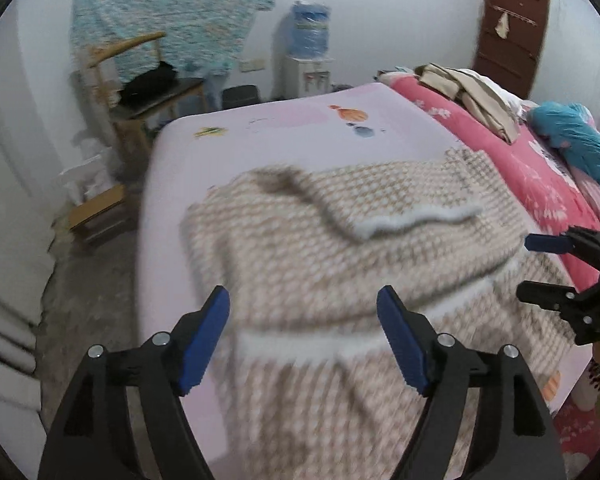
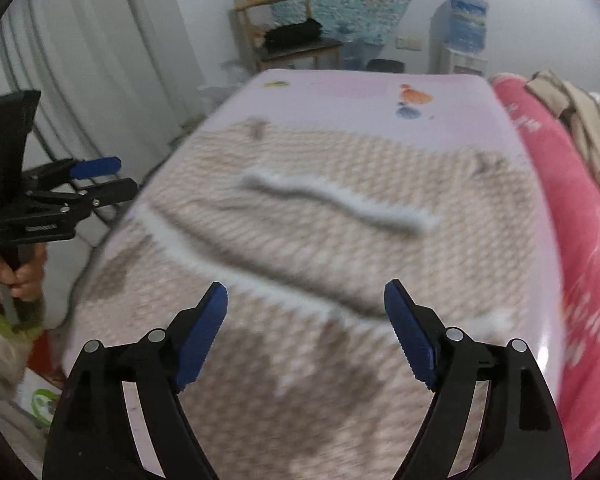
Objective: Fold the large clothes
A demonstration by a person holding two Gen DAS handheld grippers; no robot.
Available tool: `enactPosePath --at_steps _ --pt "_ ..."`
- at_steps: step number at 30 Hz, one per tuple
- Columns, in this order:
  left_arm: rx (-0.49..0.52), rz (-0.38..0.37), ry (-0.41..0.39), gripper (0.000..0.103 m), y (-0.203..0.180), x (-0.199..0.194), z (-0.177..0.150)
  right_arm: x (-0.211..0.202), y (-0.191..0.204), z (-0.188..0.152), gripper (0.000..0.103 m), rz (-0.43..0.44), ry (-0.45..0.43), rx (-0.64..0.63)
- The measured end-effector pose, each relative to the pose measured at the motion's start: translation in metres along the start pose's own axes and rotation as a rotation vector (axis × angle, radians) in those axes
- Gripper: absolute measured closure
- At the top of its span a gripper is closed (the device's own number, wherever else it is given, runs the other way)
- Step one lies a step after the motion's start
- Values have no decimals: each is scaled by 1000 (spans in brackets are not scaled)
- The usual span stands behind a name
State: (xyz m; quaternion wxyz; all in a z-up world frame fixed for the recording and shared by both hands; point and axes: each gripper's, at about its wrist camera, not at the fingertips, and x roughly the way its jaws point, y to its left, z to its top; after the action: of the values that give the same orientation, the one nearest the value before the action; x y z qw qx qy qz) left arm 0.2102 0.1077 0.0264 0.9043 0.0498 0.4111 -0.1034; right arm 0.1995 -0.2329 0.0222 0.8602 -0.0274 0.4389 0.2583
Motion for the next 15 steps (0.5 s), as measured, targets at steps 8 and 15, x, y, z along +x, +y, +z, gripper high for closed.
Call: enactPosePath --at_steps 8,15 --pt "-73 73 -19 29 12 -28 -70 -1 31 -31 26 -29 -23 24" --pt "-194 3 -22 37 20 -20 -100 3 28 -59 26 -66 21 22"
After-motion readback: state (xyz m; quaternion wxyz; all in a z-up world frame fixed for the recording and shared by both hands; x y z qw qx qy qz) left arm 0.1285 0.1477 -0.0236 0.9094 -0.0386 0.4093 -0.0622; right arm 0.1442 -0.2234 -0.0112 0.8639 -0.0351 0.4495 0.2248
